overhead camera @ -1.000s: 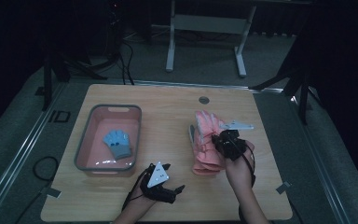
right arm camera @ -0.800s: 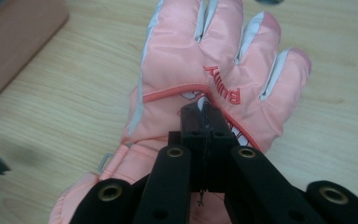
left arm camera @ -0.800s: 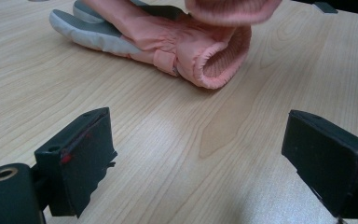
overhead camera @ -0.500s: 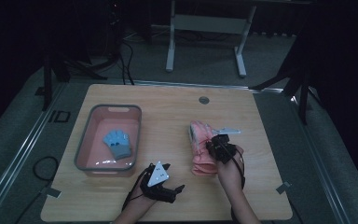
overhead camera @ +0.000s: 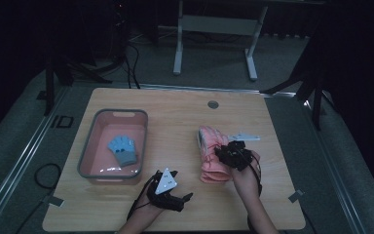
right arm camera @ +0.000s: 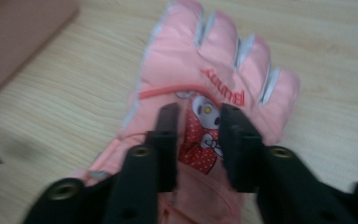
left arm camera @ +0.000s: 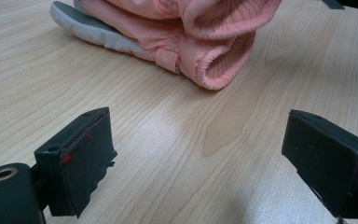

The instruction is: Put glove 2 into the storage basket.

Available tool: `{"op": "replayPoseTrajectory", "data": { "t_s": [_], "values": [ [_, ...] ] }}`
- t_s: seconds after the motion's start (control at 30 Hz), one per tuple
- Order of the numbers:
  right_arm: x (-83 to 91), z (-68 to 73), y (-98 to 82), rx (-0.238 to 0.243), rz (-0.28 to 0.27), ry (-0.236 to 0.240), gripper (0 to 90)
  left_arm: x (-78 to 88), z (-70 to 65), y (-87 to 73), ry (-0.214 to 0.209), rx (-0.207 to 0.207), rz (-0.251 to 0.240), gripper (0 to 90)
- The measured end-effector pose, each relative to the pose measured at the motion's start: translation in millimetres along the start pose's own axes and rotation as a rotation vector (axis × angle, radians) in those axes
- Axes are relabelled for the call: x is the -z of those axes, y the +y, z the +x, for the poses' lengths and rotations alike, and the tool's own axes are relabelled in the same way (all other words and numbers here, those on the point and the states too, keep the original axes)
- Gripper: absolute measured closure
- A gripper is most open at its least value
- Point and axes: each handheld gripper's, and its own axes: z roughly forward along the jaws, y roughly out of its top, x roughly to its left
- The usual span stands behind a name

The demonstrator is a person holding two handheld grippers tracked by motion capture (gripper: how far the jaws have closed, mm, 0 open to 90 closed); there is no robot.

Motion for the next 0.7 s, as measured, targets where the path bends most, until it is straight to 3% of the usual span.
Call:
{"op": "replayPoseTrajectory", "data": {
  "t_s": [0.1, 0.17, 0.23, 0.4, 0.6, 0.7],
  "values": [
    [12.1, -4.8, 2.3, 0.035, -0.047, 0.031, 46.4, 0.8, -1.5, 2.9, -0.003, -0.002, -0.013, 8.6],
    [20.6, -10.3, 3.6, 0.053, -0.066, 0.027, 38.3, 1.4, -2.5, 6.1, -0.005, -0.005, -0.02, 8.6],
    [25.4, -18.7, 3.4, 0.07, -0.063, 0.078, 25.8, 2.5, -3.3, 10.6, -0.006, -0.002, -0.02, 8.6],
    [35.2, -38.3, -2.8, 0.061, -0.109, 0.097, 19.2, 7.1, -2.3, 28.7, 0.012, 0.017, -0.04, 8.6],
    [39.8, -57.1, -11.9, 0.101, -0.16, 0.09, 14.1, 6.0, 5.5, 61.6, -0.026, 0.073, -0.049, 8.6],
    [40.7, -63.3, -14.4, 0.095, -0.148, 0.104, 14.1, 0.5, 8.2, 79.9, -0.021, 0.06, -0.035, 9.3]
  ]
}}
